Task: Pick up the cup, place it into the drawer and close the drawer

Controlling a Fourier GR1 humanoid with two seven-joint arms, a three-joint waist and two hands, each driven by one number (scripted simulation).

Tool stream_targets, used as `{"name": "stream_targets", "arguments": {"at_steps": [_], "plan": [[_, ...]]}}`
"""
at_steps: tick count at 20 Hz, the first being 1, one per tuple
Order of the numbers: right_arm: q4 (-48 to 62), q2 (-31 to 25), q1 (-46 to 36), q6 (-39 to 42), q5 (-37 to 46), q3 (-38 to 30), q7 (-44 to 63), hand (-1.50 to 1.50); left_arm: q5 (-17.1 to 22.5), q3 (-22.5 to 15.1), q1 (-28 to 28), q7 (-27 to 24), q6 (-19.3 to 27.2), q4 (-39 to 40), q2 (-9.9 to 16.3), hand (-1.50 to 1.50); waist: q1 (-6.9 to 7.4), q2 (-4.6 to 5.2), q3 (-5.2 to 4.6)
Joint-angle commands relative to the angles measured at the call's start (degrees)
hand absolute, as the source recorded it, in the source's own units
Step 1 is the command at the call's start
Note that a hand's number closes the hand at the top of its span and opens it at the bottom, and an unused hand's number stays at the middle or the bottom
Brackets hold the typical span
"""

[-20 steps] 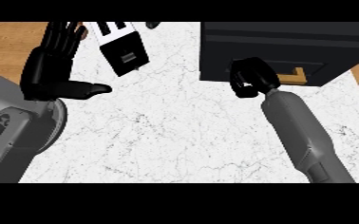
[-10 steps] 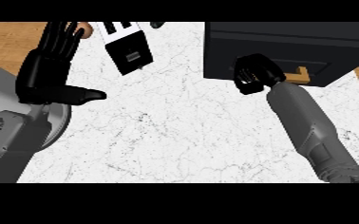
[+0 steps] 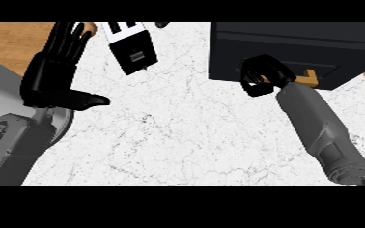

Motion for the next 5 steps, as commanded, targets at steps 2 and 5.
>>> {"name": "stream_targets", "arguments": {"at_steps": [2,5], "plan": [[2.72,-5.94,-6.41,-2.39,-1.68,-4.46,5.45,1.5,-0.33,0.06,0.97,-1.22,-1.33,1.58,-0.31,-1.5,1.06,2.43,0.51],[3.13,-5.88,-6.32,-2.36,-1.59,-4.42,5.2,1.5,-0.62,-0.76,0.96,-0.77,-1.26,0.71,-0.83,-1.5,1.67,2.44,0.58]]}}
